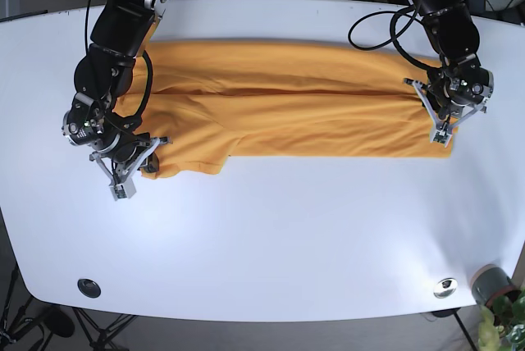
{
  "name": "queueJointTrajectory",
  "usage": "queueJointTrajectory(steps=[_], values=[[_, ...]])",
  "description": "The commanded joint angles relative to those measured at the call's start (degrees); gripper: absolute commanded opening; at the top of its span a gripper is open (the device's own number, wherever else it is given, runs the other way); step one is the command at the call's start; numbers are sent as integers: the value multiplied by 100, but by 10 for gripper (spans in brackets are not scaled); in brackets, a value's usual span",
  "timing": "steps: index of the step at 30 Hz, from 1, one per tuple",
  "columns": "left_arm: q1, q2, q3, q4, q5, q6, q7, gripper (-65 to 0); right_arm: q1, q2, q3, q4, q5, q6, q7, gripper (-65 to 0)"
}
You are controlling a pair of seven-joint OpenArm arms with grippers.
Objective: Fold the T-shirt properly
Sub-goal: 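Grasp the sleeve with the right gripper and tuck it under the fold, then grasp the shirt's side edge with the right gripper and pull it straight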
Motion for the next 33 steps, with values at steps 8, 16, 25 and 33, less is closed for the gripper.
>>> queueJointTrajectory(steps=[8,16,25,33], values=[[42,18,24,-66,-18,-52,196,-587,-753,-83,-11,1753,544,-2,-528,-650],[33,0,24,-312,-18,-52,196,-587,-1439,-83,-2,2254,1027,-20,-554,-650],[33,-114,15,-479,-36,-52,196,-587,-2037,-92,605,2447,1441,-20,-554,-650],[33,-114,15,-488,-36,-52,196,-587,-2309,-57,886,2456,1608,-20,-554,-650]])
